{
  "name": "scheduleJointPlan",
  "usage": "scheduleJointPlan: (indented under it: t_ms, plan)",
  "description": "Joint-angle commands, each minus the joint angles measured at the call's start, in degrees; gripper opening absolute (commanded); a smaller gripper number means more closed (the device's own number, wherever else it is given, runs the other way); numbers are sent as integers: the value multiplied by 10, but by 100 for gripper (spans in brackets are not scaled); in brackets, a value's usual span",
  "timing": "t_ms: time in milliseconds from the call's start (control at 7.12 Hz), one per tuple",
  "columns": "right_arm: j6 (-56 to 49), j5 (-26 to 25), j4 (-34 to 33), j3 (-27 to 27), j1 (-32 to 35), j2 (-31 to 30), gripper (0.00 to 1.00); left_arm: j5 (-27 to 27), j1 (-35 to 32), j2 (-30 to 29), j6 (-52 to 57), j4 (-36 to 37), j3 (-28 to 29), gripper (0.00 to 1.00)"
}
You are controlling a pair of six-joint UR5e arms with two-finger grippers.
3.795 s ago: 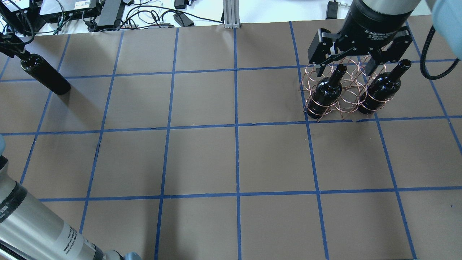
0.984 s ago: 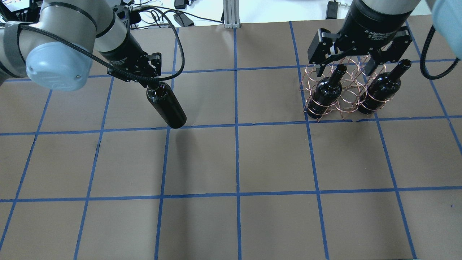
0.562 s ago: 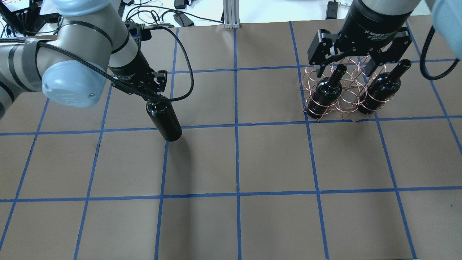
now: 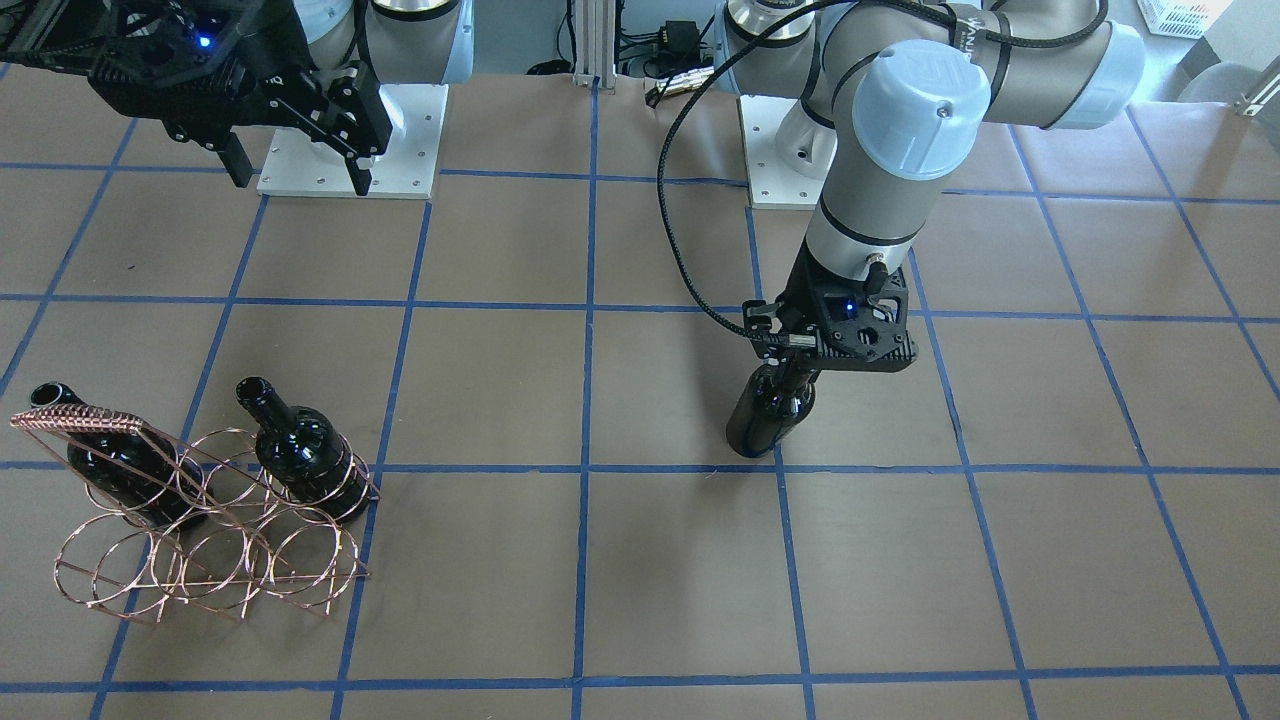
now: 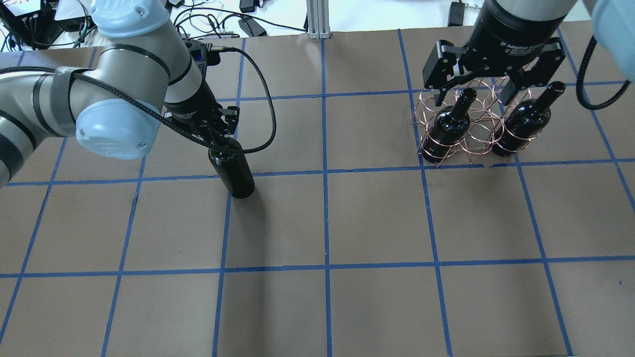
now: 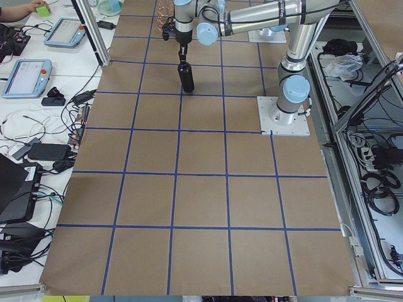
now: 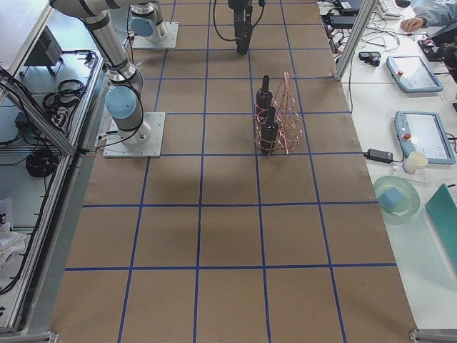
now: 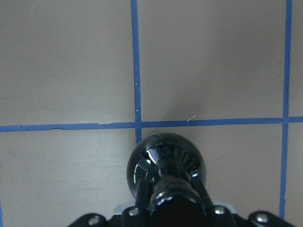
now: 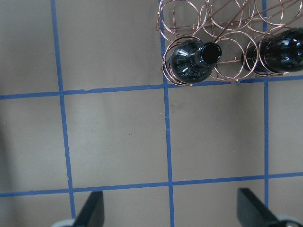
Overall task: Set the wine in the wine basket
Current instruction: 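Carry the black bottle with the left gripper toward the table center, then set the bottle upright on the table and open the left gripper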
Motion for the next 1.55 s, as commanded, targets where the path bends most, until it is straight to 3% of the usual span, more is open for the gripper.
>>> scheduleJointPlan:
  t_ms: [0,141,281,562,703,1124,1265,1405]
  plan:
    - [0,0,0,0,0,0,100,-1,0,-4,0,0,-1,0]
    - [1,0,0,0,0,0,100,-1,0,-5,0,0,-1,2]
    - [0,0,0,0,0,0,100,-3,0,-6,-3,0,-1,14]
    - [-1,0,0,0,0,0,100,-7,0,-7,-6,0,-1,90]
    - [-2,-3,-4,0,0,1,100,-7,0,-7,-1,0,-1,100]
    - [9,3,-18,-1,0,7,100,2,4,16,-6,-29,31,100]
    - [8,3,-40,-2,-3,8,100,1,9,23,-6,-96,77,100]
    - [8,3,-128,0,1,23,100,3,21,23,0,-171,140,100]
